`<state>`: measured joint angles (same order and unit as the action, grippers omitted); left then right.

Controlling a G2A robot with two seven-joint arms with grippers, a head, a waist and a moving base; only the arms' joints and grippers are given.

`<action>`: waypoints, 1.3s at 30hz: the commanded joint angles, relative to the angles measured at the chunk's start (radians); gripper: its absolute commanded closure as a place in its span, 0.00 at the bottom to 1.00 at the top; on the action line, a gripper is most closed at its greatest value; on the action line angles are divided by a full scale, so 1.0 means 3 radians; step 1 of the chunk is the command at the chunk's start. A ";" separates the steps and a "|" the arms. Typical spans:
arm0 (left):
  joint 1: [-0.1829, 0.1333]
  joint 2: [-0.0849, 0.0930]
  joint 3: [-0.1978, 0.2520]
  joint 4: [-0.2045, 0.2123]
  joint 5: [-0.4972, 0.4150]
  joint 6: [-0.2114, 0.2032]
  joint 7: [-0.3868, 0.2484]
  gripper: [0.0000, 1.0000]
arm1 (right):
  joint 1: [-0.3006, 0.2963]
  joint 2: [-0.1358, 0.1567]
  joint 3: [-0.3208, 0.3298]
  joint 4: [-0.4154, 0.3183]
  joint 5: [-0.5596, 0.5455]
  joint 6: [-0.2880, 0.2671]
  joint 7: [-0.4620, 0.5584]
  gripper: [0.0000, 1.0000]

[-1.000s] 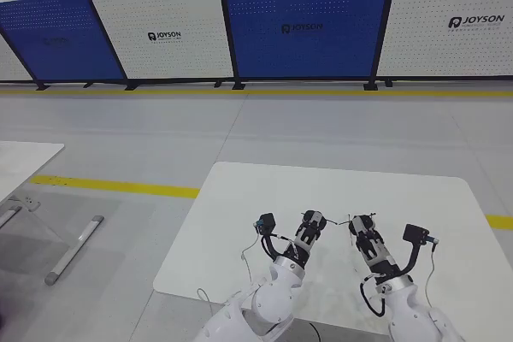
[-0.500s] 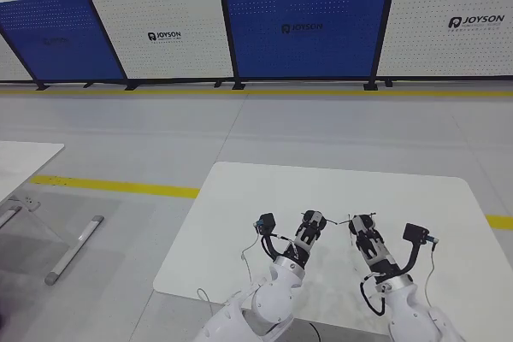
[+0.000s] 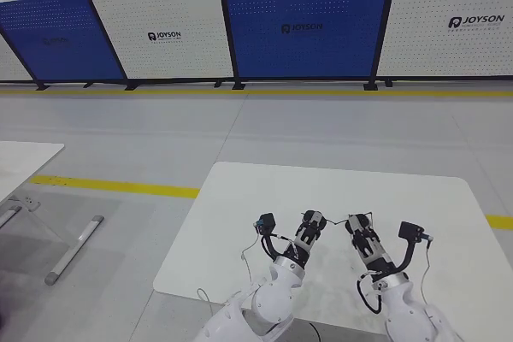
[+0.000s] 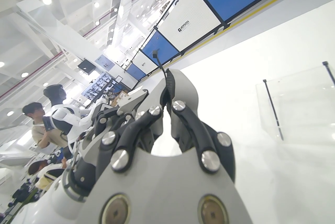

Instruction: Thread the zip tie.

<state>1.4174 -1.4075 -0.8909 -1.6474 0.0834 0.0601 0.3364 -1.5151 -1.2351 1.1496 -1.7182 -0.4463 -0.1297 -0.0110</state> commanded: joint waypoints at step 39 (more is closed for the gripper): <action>0.0000 0.0000 0.0000 0.0000 0.0000 0.0000 0.0000 1.00 | -0.0118 -0.0140 -0.0116 0.0246 0.0378 -0.0266 -0.0439 1.00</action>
<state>1.4174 -1.4075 -0.8909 -1.6474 0.0834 0.0601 0.3364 -1.5508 -1.2772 1.1151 -1.6444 -0.3326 -0.2100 -0.1429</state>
